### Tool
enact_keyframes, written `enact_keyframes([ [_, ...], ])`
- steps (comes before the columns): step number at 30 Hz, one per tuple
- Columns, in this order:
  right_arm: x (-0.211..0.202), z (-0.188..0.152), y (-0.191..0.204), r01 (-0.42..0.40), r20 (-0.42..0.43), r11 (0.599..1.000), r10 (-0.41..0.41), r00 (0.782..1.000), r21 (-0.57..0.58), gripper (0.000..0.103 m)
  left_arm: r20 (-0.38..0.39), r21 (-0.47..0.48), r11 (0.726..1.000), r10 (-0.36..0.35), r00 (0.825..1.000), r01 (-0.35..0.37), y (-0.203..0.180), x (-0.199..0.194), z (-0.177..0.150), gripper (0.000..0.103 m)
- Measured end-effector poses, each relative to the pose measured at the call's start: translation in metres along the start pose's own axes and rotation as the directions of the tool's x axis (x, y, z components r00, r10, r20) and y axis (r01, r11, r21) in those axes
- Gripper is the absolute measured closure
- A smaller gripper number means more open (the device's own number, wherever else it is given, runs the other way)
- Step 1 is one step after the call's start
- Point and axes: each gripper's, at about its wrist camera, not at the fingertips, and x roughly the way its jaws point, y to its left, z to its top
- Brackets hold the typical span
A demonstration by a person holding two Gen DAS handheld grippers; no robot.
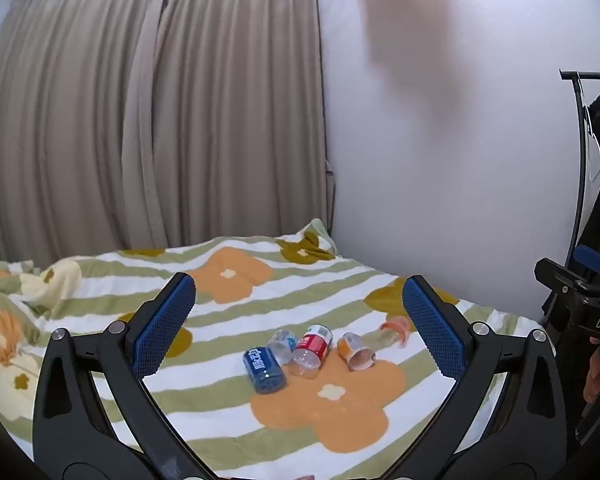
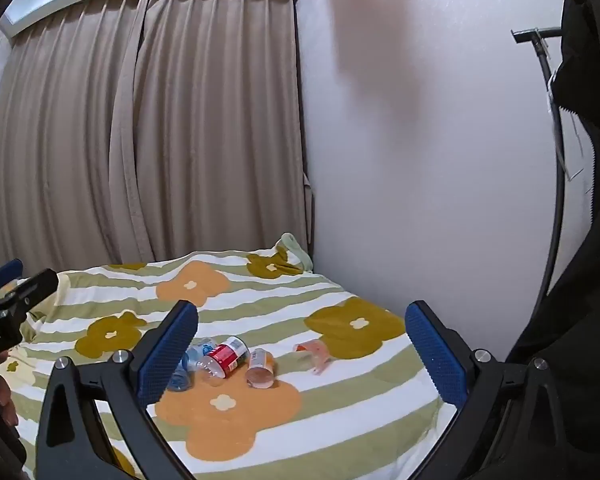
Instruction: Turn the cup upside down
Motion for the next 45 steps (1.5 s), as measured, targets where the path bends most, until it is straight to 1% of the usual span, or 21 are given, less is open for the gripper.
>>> enact_keyframes([
  [1, 0.000, 0.000, 0.000, -0.004, 0.009, 1.000, 0.004, 1.000, -0.002, 0.000, 0.006, 0.026, 1.000, -0.008, 1.000, 0.008, -0.009, 0.004, 0.008, 0.000],
  [3, 0.001, 0.000, -0.001, -0.012, -0.001, 1.000, 0.012, 1.000, -0.003, 0.000, 0.022, 0.010, 1.000, -0.009, 1.000, 0.009, -0.011, 0.005, 0.010, 0.000],
  [4, 0.003, 0.000, 0.001, -0.006, -0.014, 1.000, 0.006, 1.000, -0.015, 0.000, 0.056, -0.011, 1.000, -0.008, 0.998, 0.008, -0.005, -0.006, 0.014, 0.000],
  [5, 0.005, 0.000, 0.001, -0.009, -0.016, 1.000, 0.008, 1.000, -0.014, 0.000, 0.070, -0.017, 1.000, -0.011, 0.998, 0.012, -0.002, -0.014, 0.016, 0.000],
  [9, 0.004, 0.001, -0.009, 0.006, -0.010, 1.000, -0.006, 1.000, -0.024, 0.000, 0.067, -0.015, 1.000, -0.012, 0.998, 0.014, -0.002, -0.011, 0.018, 0.000],
  [10, 0.003, 0.002, -0.010, 0.008, -0.007, 1.000, -0.008, 1.000, -0.027, 0.000, 0.066, -0.014, 1.000, -0.021, 0.998, 0.022, 0.000, -0.017, 0.022, 0.000],
  [11, -0.003, 0.008, -0.014, 0.013, 0.001, 0.999, -0.013, 1.000, -0.033, 0.000, 0.066, -0.012, 1.000, -0.022, 0.998, 0.023, 0.000, -0.020, 0.024, 0.000],
  [14, -0.011, 0.009, -0.019, 0.028, 0.023, 0.998, -0.027, 0.999, -0.047, 0.000, 0.064, -0.009, 0.999, -0.031, 0.997, 0.031, 0.000, -0.021, 0.027, 0.000],
  [17, -0.001, 0.004, -0.012, 0.022, 0.010, 0.998, -0.021, 1.000, -0.060, 0.000, 0.063, -0.013, 0.999, -0.035, 0.997, 0.036, 0.001, -0.022, 0.027, 0.000],
  [22, 0.001, 0.006, -0.011, 0.020, 0.005, 0.997, -0.019, 1.000, -0.074, 0.000, 0.063, -0.014, 0.999, -0.041, 0.997, 0.042, 0.002, -0.024, 0.026, 0.000],
  [28, -0.001, 0.008, -0.007, 0.029, 0.026, 0.996, -0.028, 0.999, -0.081, 0.000, 0.060, -0.014, 0.999, -0.047, 0.997, 0.048, 0.001, -0.024, 0.025, 0.000],
  [33, 0.003, 0.006, -0.005, 0.027, 0.022, 0.996, -0.026, 0.999, -0.083, 0.000, 0.058, -0.022, 0.999, -0.046, 0.997, 0.048, 0.002, -0.024, 0.026, 0.000],
  [36, -0.001, 0.005, 0.002, 0.035, 0.020, 0.995, -0.034, 0.999, -0.090, 0.000, 0.058, -0.021, 0.999, -0.046, 0.997, 0.047, 0.001, -0.024, 0.025, 0.000],
  [45, -0.005, 0.002, 0.007, 0.032, 0.010, 0.996, -0.032, 0.999, -0.085, 0.000, 0.059, -0.021, 0.999, -0.045, 0.997, 0.046, -0.001, -0.023, 0.023, 0.000],
])
